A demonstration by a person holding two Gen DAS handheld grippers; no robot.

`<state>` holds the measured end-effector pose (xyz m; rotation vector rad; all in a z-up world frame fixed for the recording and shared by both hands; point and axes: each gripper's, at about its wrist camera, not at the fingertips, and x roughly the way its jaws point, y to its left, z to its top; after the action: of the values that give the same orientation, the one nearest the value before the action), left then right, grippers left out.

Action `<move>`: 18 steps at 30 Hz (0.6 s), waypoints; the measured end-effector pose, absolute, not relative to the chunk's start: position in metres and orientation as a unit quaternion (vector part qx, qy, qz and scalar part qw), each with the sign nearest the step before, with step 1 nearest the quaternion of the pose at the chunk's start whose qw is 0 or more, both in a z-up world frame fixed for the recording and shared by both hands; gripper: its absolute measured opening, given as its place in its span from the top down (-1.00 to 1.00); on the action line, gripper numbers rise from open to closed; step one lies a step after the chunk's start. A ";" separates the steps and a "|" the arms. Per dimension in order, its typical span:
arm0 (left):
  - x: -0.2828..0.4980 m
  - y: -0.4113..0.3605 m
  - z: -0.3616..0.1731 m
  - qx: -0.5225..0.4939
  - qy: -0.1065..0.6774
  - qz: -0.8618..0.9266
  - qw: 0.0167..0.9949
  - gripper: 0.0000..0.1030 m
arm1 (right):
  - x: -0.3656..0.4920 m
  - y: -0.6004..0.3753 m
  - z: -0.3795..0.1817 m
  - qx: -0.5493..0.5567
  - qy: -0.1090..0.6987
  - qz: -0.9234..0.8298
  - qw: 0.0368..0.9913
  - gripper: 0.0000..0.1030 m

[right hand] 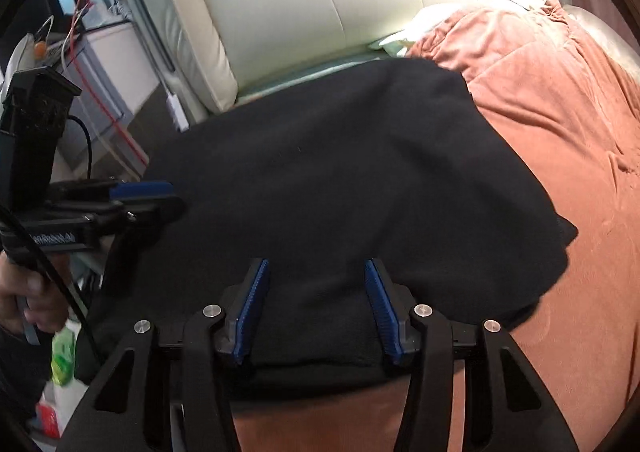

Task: Fold small clothes
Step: 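Lower the bundle onto the folded clothes stack and open both tools, then press the placed bundle flat with both tools and withdraw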

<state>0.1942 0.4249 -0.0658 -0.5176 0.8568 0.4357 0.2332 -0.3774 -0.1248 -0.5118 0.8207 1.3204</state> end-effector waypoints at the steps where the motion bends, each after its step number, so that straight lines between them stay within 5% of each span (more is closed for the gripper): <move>1: 0.192 0.422 -0.066 -0.247 0.404 0.208 0.856 0.03 | 0.234 -0.381 -0.125 -0.234 0.362 0.588 0.685 0.08; 18: 0.163 0.328 -0.083 -0.248 0.388 0.201 0.865 0.04 | 0.228 -0.444 -0.108 -0.257 0.374 0.559 0.694 0.12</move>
<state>0.1633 0.3283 -0.0832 -0.5197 0.8128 0.4213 0.2284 -0.4436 -0.1079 -0.5729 0.8358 1.2480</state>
